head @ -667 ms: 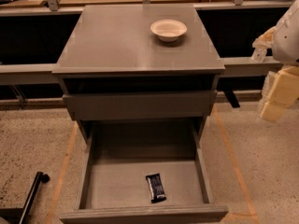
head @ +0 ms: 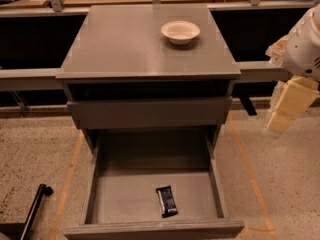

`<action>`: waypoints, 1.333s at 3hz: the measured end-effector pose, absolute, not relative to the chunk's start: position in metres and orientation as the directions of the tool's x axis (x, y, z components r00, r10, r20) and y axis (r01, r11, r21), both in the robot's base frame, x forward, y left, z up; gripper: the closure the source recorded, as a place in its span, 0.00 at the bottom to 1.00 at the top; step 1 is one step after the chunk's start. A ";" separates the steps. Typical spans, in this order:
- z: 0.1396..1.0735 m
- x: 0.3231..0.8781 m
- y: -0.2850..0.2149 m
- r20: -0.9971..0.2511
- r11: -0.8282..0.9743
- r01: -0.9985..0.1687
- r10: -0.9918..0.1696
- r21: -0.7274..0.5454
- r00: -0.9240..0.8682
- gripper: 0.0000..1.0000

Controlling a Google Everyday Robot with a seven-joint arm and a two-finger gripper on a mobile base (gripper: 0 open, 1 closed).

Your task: Pick rxbar blueberry from middle drawer and place on counter

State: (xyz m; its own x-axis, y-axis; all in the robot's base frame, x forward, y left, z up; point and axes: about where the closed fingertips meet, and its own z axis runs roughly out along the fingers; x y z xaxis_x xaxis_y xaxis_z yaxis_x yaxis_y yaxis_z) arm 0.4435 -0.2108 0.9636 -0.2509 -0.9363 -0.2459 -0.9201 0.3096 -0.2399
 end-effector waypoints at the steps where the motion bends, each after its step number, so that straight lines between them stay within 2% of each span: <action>1: 0.935 0.453 -0.205 -0.319 0.378 -0.901 -0.899 -0.213 -0.301 0.00; 2: 0.936 0.453 -0.206 -0.320 0.380 -0.900 -0.898 -0.214 -0.303 0.00; 4: 0.880 0.454 -0.159 -0.424 0.380 -0.923 -0.848 -0.066 -0.319 0.00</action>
Offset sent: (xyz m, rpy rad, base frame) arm 0.0072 0.0045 -0.0264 0.0693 0.0080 -0.0487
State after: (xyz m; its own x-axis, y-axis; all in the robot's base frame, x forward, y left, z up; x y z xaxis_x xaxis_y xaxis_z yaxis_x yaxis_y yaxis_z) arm 0.4539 -0.1586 0.8802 -0.3185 -0.8480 -0.4236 -0.9228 0.3795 -0.0658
